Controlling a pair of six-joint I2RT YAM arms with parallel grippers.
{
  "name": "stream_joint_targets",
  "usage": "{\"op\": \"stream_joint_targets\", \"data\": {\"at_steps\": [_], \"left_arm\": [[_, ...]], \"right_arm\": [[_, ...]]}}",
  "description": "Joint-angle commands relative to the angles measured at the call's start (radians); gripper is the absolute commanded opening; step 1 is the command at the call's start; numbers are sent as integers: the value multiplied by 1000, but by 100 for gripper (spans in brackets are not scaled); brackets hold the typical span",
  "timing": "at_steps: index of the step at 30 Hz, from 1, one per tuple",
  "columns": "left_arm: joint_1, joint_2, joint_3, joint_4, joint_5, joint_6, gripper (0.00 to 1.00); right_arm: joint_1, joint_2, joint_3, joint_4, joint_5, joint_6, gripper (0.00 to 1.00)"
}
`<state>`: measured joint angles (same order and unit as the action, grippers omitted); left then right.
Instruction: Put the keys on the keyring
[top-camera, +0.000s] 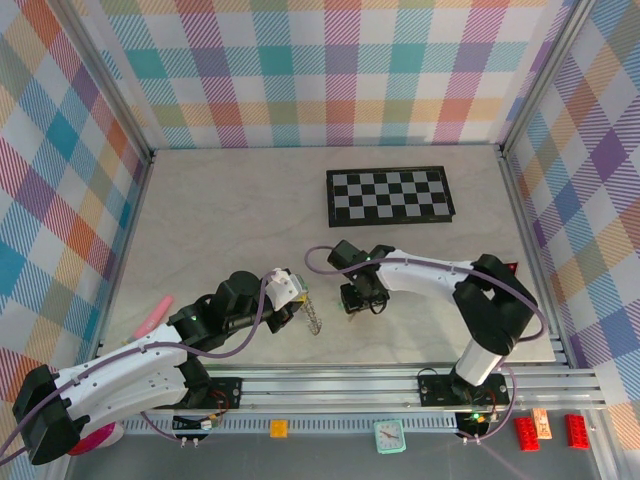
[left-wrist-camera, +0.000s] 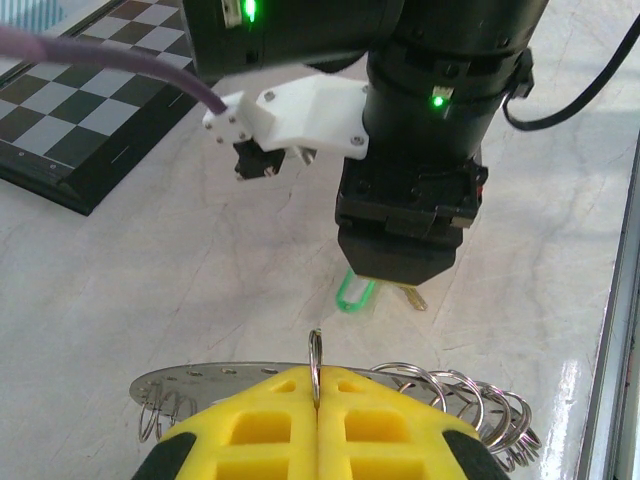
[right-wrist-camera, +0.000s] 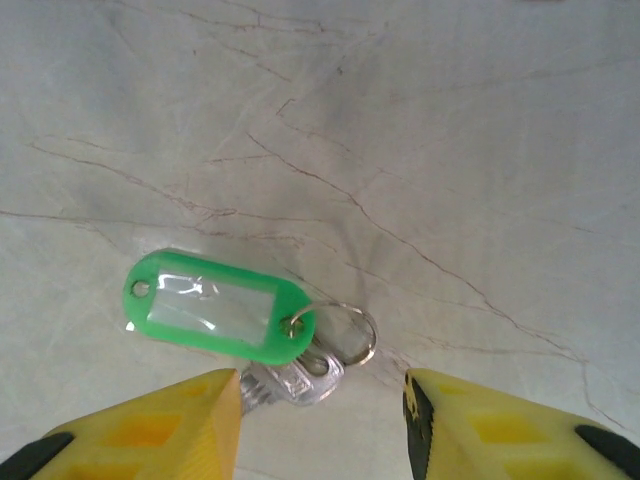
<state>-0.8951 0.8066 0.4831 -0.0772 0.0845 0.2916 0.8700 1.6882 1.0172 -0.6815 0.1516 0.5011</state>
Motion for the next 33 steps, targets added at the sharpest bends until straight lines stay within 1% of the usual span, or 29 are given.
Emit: {"op": "stream_joint_targets", "data": {"at_steps": [1,4,7,9,14,15,17,21,25,27,29,30,31,33], "left_arm": [[-11,-20,8,20,-3,-2,0],[-11,-14,6,25,-1,-2,0],[-11,-10,9,25,0,-2,0],[-11,-13,9,24,-2,0,0],[-11,-12,11,20,-2,0,0],[-11,-13,11,22,-2,0,0],[-11,-9,11,23,-1,0,0],[-11,-4,11,28,1,2,0],[-11,2,11,34,3,1,0],[-11,3,11,33,3,2,0],[-11,-1,13,27,2,2,0],[-11,-3,13,27,1,3,0],[-11,-6,12,25,-1,3,0],[-11,-8,10,27,0,3,0]], "right_arm": [[-3,44,20,-3,3,-10,47],[-3,66,27,-4,27,-6,47],[-2,74,29,12,44,-6,45],[-2,71,34,27,52,-9,42],[-2,50,47,19,50,-21,28],[-2,43,47,17,49,-21,27],[-2,24,43,11,41,-21,24],[-2,-14,30,14,19,-20,22],[-3,-45,11,71,-31,-23,20],[-2,-54,6,98,-54,-28,20],[-9,-65,2,111,-59,-30,22],[-13,-70,-1,114,-53,-29,25],[-21,-74,-4,112,-44,-28,30],[-40,-71,-5,94,-21,-25,35]]}}
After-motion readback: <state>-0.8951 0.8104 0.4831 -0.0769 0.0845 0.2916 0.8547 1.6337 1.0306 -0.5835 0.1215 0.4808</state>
